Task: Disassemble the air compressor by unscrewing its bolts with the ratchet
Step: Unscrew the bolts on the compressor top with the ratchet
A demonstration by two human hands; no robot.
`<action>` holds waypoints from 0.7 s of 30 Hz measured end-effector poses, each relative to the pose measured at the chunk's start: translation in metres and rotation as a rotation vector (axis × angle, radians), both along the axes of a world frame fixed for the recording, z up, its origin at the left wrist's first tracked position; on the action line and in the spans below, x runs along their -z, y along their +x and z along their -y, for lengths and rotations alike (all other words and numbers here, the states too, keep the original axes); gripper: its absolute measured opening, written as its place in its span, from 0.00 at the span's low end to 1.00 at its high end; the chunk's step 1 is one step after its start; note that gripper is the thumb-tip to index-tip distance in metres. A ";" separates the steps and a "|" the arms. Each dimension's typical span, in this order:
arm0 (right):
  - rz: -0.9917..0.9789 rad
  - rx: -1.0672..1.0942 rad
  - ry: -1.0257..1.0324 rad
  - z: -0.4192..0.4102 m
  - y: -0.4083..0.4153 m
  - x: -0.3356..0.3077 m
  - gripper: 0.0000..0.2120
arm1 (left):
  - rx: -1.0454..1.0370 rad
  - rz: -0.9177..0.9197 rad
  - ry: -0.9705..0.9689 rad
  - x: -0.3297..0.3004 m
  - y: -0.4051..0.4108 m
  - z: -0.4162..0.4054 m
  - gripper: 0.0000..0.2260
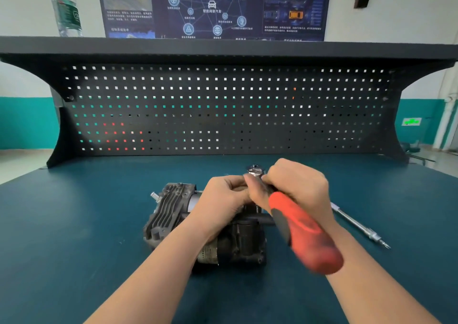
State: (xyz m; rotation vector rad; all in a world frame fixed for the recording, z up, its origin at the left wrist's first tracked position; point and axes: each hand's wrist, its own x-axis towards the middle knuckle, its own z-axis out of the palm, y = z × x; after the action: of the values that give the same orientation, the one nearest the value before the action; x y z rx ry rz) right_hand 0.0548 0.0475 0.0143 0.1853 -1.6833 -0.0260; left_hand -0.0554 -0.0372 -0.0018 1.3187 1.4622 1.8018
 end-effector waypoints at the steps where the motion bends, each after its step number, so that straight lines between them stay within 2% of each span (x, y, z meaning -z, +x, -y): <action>1: 0.026 -0.055 -0.085 -0.003 0.000 0.000 0.20 | 0.012 0.030 0.007 0.001 -0.001 0.000 0.07; 2: 0.064 -0.146 -0.267 -0.008 0.001 -0.001 0.19 | 0.027 0.076 0.008 0.001 -0.001 -0.001 0.04; 4: 0.082 -0.377 -0.795 -0.018 0.003 -0.006 0.18 | 0.047 0.136 0.008 0.002 -0.003 -0.002 0.05; 6: 0.062 -0.758 -1.339 -0.035 -0.002 -0.007 0.19 | 0.039 0.104 -0.022 0.002 -0.003 -0.003 0.04; 8: 0.091 -0.968 -1.674 -0.047 -0.007 0.000 0.17 | 0.062 0.082 -0.055 0.002 -0.002 -0.003 0.06; 11: 0.107 -0.972 -1.737 -0.053 -0.011 0.010 0.12 | 0.154 0.099 -0.122 0.000 -0.007 0.001 0.12; 13: 0.079 -0.968 -1.701 -0.054 -0.011 0.012 0.13 | 0.165 0.010 -0.194 -0.002 -0.010 0.006 0.15; 16: 0.060 -0.958 -1.614 -0.051 -0.009 0.009 0.13 | 0.063 -0.121 -0.231 -0.004 -0.010 0.007 0.16; 21: 0.020 -0.898 -1.383 -0.039 -0.003 0.001 0.19 | -0.058 -0.155 -0.174 -0.003 -0.005 0.006 0.19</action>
State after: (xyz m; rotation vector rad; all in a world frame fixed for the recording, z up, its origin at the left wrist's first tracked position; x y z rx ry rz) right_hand 0.0516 0.0862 0.0131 -0.1315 -1.1752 1.7337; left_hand -0.0604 -0.0430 0.0010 1.3645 1.7141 1.5954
